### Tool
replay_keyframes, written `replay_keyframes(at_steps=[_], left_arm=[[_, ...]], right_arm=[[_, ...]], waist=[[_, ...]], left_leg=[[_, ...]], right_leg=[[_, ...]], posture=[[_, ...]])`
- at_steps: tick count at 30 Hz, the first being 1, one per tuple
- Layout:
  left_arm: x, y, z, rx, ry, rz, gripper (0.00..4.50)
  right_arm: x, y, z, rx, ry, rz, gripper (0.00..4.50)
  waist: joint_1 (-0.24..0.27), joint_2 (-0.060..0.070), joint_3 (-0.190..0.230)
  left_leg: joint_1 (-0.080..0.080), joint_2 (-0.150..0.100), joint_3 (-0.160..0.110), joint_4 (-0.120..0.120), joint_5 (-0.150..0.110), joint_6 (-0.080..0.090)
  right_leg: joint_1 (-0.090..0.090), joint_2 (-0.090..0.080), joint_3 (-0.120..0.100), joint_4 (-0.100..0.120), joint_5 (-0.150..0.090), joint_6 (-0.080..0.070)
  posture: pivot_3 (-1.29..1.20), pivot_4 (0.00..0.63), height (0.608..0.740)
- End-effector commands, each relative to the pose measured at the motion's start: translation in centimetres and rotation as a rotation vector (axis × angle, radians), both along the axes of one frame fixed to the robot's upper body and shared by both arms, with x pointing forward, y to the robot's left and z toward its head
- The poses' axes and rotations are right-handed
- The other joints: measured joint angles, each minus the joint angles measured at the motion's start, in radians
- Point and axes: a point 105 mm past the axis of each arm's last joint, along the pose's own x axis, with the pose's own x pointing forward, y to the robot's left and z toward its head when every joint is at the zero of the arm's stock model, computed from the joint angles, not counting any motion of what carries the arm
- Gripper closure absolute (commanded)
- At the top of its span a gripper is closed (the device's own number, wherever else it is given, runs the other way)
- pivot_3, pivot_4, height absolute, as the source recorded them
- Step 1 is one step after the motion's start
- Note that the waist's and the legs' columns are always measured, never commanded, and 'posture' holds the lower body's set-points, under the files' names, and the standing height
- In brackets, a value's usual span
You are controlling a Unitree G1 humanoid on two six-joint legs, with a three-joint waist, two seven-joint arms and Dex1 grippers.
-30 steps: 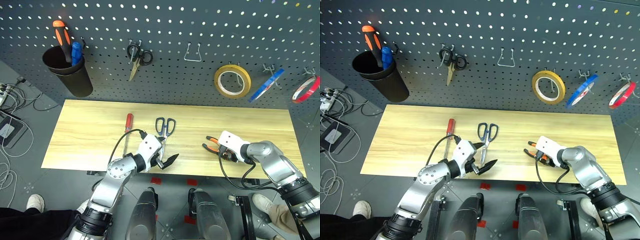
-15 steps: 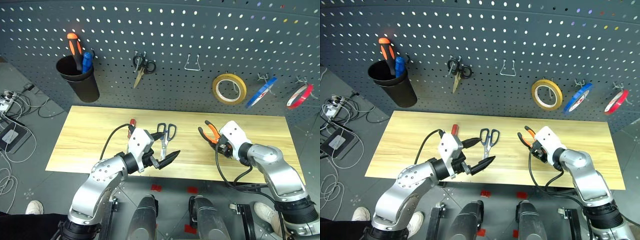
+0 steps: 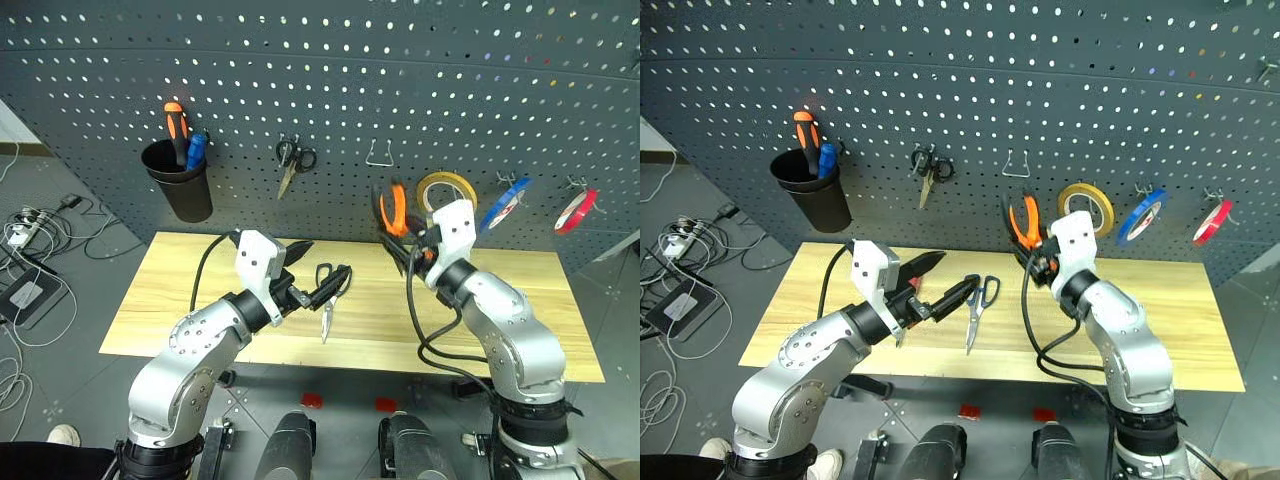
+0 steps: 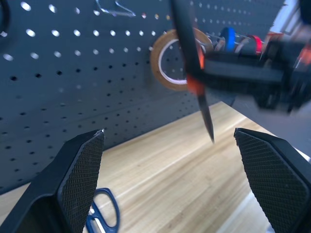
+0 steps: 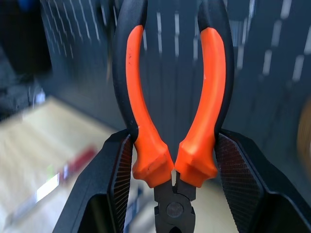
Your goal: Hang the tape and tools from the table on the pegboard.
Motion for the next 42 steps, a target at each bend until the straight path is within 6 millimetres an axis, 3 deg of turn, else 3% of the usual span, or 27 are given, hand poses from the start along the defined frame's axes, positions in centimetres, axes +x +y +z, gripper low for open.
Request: replay_keyframes(at_steps=[1, 11, 15, 25, 34, 37, 42], left_arm=[[-0.5, -0.3, 1.5, -0.033, -0.057, -0.002, 0.00], [2.3, -0.7, 3.6, -0.091, -0.139, 0.104, 0.00], [4.1, -1.1, 4.0, -0.108, -0.164, 0.139, 0.00], [6.4, -1.7, 4.5, -0.112, -0.193, 0.145, 0.00], [7.3, -2.4, 5.2, -0.099, -0.209, 0.127, 0.00], [6.9, -2.3, 4.7, -0.082, -0.200, 0.120, 0.00], [6.5, -2.2, 4.4, -0.074, -0.191, 0.116, 0.00]], right_arm=[[0.4, 0.4, 2.9, 0.062, -0.124, -0.027, 2.16], [2.9, 2.0, 9.3, 0.165, -0.409, -0.119, 2.16], [3.8, 2.3, 10.2, 0.184, -0.475, -0.148, 2.16], [6.2, 2.3, 11.0, 0.202, -0.561, -0.238, 2.16], [6.9, 3.2, 10.9, 0.233, -0.576, -0.257, 2.16], [7.1, 3.3, 10.6, 0.236, -0.567, -0.259, 2.16], [8.0, 3.0, 8.0, 0.213, -0.507, -0.272, 2.16]], waist=[[0.000, 0.000, -0.006], [0.001, 0.000, -0.010], [0.001, 0.000, -0.010], [0.000, 0.000, -0.010], [-0.001, 0.001, -0.007], [-0.001, 0.002, -0.006], [0.000, 0.003, -0.005]], left_leg=[[0.000, 0.000, 0.000, 0.000, 0.000, 0.000], [0.002, 0.000, 0.002, 0.001, 0.000, 0.000], [0.002, 0.000, 0.002, 0.001, 0.000, 0.000], [0.002, 0.000, 0.003, 0.001, 0.000, 0.000], [0.002, 0.000, 0.002, 0.000, 0.000, 0.001], [0.002, 0.000, 0.002, 0.000, 0.000, 0.001], [0.002, 0.000, 0.002, 0.000, 0.000, 0.001]], right_leg=[[0.000, 0.000, 0.000, 0.000, 0.000, 0.000], [0.000, 0.001, 0.002, 0.002, 0.000, 0.000], [0.000, 0.001, 0.002, 0.002, 0.000, 0.000], [-0.001, 0.001, 0.003, 0.002, 0.000, 0.000], [-0.001, 0.001, 0.003, 0.003, 0.000, 0.000], [-0.001, 0.001, 0.004, 0.003, 0.000, 0.000], [-0.001, 0.001, 0.003, 0.002, 0.000, 0.000]], posture=[[0.16, 0.111, 0.740], [0.18, 0.127, 0.740], [0.19, 0.138, 0.740], [0.21, 0.193, 0.740], [0.23, 0.230, 0.740], [0.23, 0.238, 0.740], [0.24, 0.237, 0.740]])
